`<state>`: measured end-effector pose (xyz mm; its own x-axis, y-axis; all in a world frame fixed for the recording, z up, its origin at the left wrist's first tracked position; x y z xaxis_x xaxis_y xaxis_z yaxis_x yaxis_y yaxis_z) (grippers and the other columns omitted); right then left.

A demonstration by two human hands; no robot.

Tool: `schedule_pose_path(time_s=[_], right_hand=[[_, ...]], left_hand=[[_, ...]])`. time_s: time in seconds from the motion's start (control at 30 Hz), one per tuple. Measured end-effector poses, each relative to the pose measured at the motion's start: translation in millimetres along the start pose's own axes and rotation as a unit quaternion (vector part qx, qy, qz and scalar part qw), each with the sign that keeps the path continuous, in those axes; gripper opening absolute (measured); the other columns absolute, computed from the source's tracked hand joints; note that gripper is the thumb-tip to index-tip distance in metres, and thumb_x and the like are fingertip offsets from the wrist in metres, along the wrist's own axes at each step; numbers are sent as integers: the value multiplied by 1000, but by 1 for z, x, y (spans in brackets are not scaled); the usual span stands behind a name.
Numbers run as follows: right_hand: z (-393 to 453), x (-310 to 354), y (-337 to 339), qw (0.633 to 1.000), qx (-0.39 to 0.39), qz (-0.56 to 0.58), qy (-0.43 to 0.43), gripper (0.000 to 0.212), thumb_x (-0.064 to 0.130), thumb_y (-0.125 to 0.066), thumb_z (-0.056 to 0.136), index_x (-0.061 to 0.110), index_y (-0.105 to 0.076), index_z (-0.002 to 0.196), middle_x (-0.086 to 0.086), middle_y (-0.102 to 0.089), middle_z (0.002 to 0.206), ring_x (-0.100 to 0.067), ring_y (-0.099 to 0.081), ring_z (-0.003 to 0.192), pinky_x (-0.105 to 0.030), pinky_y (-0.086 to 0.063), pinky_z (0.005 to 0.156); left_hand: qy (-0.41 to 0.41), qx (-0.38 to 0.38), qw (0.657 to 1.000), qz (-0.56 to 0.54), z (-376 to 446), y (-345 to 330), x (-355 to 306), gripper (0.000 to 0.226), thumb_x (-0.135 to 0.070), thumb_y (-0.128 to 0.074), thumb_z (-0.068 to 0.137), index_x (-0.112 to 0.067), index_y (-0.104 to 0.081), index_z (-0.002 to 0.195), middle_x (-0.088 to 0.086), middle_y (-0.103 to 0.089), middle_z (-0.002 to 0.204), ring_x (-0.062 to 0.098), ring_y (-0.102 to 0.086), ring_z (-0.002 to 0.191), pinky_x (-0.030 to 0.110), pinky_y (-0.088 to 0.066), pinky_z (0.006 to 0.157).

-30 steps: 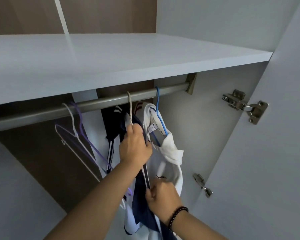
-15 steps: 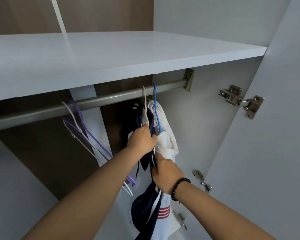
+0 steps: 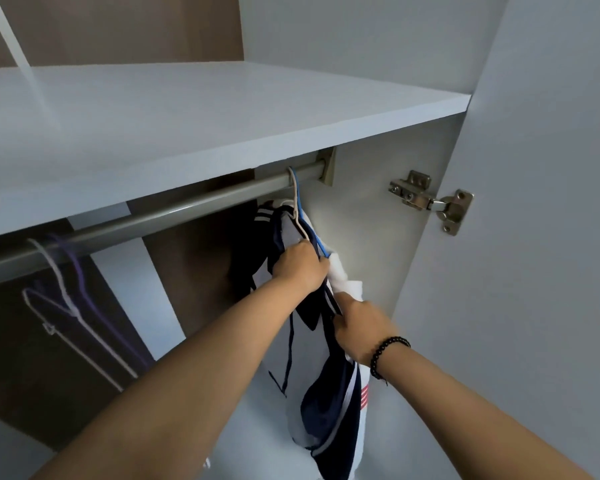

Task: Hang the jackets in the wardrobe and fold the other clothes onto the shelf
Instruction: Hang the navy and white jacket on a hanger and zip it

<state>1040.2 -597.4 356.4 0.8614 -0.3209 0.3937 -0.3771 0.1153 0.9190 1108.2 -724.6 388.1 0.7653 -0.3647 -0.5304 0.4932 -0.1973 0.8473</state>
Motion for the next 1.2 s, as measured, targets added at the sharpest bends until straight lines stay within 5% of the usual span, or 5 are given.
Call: schedule_pose_path(time_s=[0.3, 0.47, 0.73, 0.93, 1.2], right_hand=[[4, -37, 9, 998, -23, 3, -60, 35, 35, -48, 93, 23, -35, 62, 0, -51, 72, -25, -50, 69, -28, -39, 60], [0, -44, 11, 998, -20, 39, -51, 34, 27, -53, 89, 20, -37, 60, -3, -53, 71, -28, -53, 73, -30, -45, 62], [-39, -61, 20, 996, -17, 87, -12, 19, 15, -52, 88, 16, -67, 99, -2, -67, 95, -20, -60, 90, -22, -47, 77], [-81, -86, 20, 996, 43, 67, 37, 15, 21, -54, 88, 11, -63, 97, -7, -65, 93, -21, -61, 85, -28, -51, 77], [-154, -115, 27, 994, 96, 13, 56, 61, 43, -50, 92, 22, -31, 147, -8, -45, 140, -25, -49, 123, -28, -41, 94]], left_hand=[[9, -23, 1000, -10, 7, -15, -9, 38, -41, -51, 92, -7, -51, 108, 14, -64, 110, 36, -62, 100, 32, -42, 70], [3, -15, 999, -37, -14, -9, -7, 45, -43, -56, 88, -10, -47, 117, 11, -62, 114, 35, -59, 105, 34, -46, 76], [-16, 22, 999, -17, -87, -8, 7, 54, -34, -56, 90, -15, -41, 138, 4, -50, 136, 25, -52, 121, 42, -47, 97], [-11, 48, 997, 67, -171, -25, 9, 56, -43, -52, 92, -19, -40, 141, 2, -47, 139, 22, -50, 122, 38, -47, 97], [-9, 65, 993, 95, -269, -43, -12, 57, -43, -52, 91, -20, -39, 141, -1, -43, 140, 21, -48, 124, 36, -45, 97]])
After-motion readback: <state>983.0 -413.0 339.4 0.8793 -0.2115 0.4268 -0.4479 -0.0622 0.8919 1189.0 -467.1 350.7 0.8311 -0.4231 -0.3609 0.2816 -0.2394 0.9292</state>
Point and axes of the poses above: each hand's wrist, its own z-axis towards the middle knuckle, its own y-axis out of the back of the hand, x = y × z, the point moved 1 cm from there along z, towards the middle knuckle
